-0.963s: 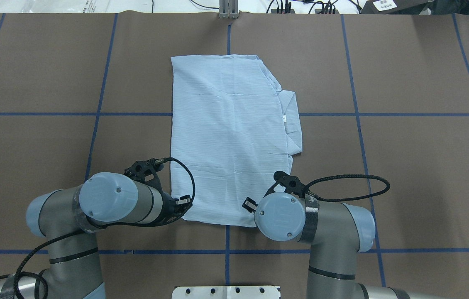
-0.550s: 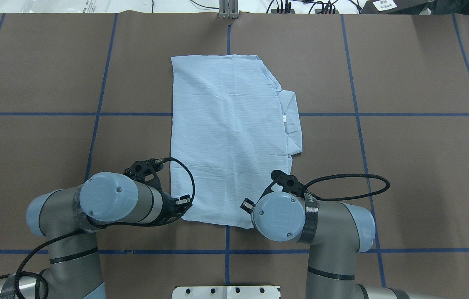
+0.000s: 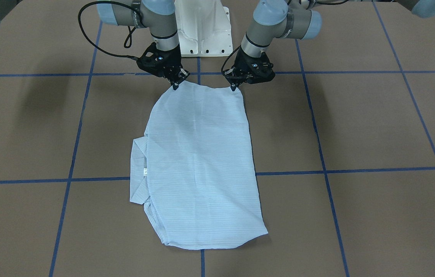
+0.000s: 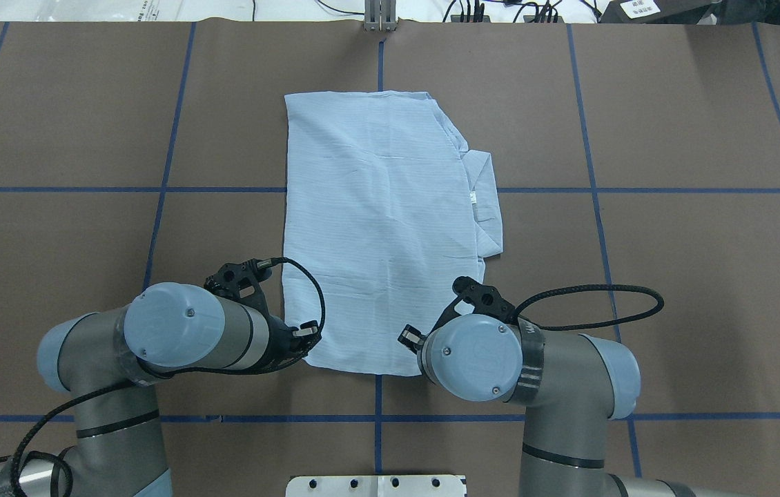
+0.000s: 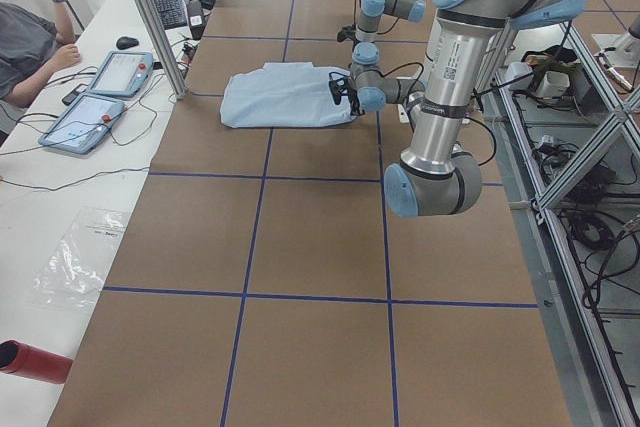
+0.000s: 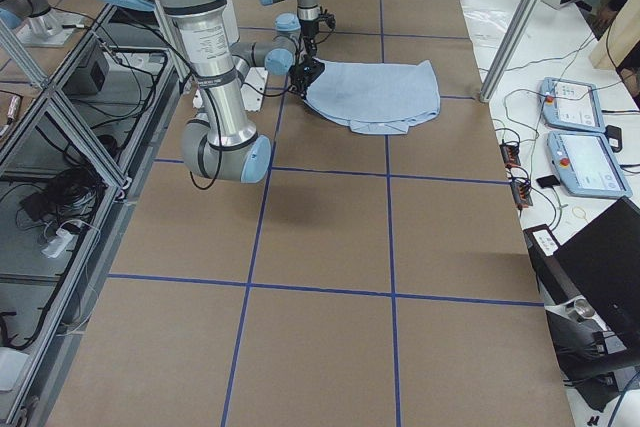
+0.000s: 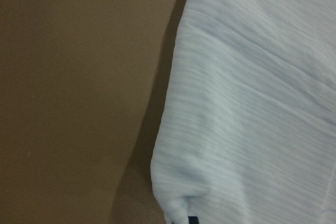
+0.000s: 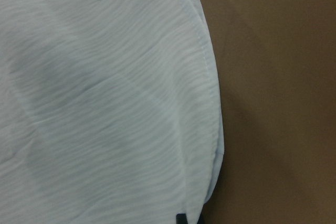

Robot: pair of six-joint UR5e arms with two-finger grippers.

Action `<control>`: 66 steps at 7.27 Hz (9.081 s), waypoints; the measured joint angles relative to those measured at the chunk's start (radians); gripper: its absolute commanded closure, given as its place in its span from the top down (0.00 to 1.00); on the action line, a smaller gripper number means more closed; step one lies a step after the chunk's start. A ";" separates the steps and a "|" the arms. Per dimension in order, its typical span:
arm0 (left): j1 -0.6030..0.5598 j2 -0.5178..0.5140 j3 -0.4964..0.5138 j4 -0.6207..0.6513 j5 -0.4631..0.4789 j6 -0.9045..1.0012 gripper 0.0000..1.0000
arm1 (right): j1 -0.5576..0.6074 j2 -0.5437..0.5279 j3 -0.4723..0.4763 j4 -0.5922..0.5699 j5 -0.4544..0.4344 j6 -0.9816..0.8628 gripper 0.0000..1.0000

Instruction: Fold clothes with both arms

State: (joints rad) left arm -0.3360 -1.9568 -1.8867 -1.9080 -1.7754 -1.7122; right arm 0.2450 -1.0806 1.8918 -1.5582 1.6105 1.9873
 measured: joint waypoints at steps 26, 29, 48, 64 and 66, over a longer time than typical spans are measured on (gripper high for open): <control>-0.378 -0.208 0.285 -0.027 -0.124 0.089 0.00 | 0.421 0.337 -0.466 0.198 0.249 -0.248 0.00; -0.380 -0.215 0.346 -0.081 -0.124 0.087 0.00 | 0.422 0.363 -0.547 0.248 0.247 -0.252 0.00; -1.098 0.284 0.152 0.159 -0.465 1.664 1.00 | 1.230 -0.404 -0.370 0.192 0.764 -1.876 1.00; -1.182 0.389 0.344 0.150 -0.458 1.725 1.00 | 1.327 -0.606 -0.164 0.013 0.796 -1.820 1.00; -1.182 0.388 0.343 0.149 -0.459 1.726 1.00 | 1.327 -0.606 -0.161 0.015 0.793 -1.820 1.00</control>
State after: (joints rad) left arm -1.5176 -1.5689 -1.5436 -1.7586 -2.2345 0.0137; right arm 1.5723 -1.6870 1.7305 -1.5435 2.4034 0.1673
